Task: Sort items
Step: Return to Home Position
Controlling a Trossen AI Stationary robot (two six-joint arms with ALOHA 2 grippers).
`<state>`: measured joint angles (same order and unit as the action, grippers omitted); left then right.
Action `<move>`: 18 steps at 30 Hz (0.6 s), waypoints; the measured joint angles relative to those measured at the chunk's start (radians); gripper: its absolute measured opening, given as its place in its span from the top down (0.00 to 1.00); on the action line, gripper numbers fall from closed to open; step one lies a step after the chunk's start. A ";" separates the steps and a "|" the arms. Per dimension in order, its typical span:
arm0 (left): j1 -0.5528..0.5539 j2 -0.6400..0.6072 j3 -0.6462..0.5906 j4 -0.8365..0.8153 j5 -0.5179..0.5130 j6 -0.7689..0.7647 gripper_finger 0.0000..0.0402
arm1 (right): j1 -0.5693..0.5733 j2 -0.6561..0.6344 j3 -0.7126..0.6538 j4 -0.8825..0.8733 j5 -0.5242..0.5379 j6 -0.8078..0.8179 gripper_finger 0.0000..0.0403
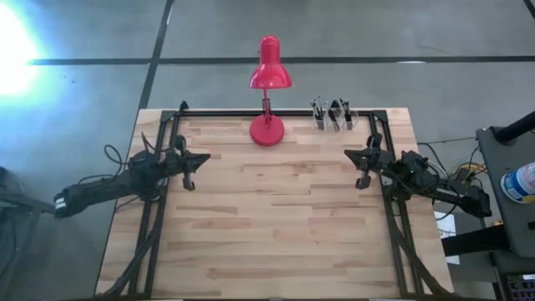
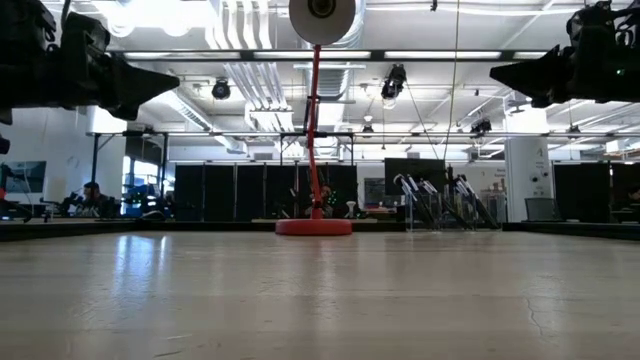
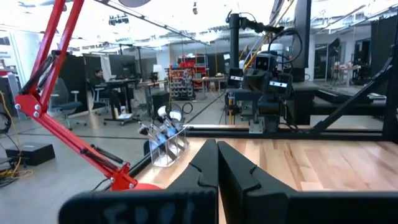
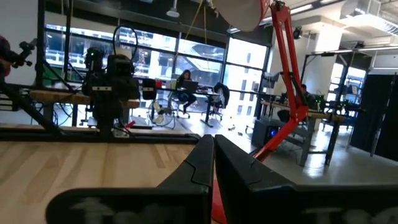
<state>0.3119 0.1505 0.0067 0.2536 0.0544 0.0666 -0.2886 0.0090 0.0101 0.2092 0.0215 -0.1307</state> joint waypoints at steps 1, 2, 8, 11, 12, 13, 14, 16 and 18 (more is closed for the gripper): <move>0.000 0.000 0.000 -0.003 0.000 0.000 1.00 | 0.000 0.000 0.000 -0.001 0.000 0.000 0.98; 0.000 0.000 0.000 -0.010 0.000 -0.003 1.00 | 0.000 0.000 0.000 -0.005 0.000 0.000 0.98; 0.000 -0.029 0.000 -0.071 -0.003 -0.021 1.00 | 0.000 -0.003 -0.001 -0.017 0.002 -0.004 0.98; 0.000 -0.075 0.000 -0.102 -0.020 -0.021 1.00 | 0.000 -0.003 -0.001 -0.019 0.005 -0.007 0.98; 0.000 -0.097 -0.001 -0.120 -0.026 -0.022 1.00 | 0.000 -0.003 -0.001 -0.019 0.005 -0.008 0.98; 0.000 -0.119 0.000 -0.141 -0.030 -0.022 1.00 | 0.000 -0.003 -0.001 -0.019 0.005 -0.008 0.98; 0.000 -0.143 0.000 -0.152 -0.031 -0.022 1.00 | 0.000 -0.003 -0.001 -0.019 0.005 -0.008 0.98; 0.000 -0.149 0.002 -0.204 -0.034 -0.023 1.00 | 0.000 -0.003 -0.001 -0.019 0.005 -0.010 0.98; 0.000 -0.148 0.004 -0.207 -0.047 -0.023 1.00 | 0.000 -0.003 -0.001 -0.019 0.006 -0.011 0.98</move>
<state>0.3122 0.0024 0.0109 0.0468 0.0069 0.0440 -0.2886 0.0064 0.0093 0.1898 0.0270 -0.1417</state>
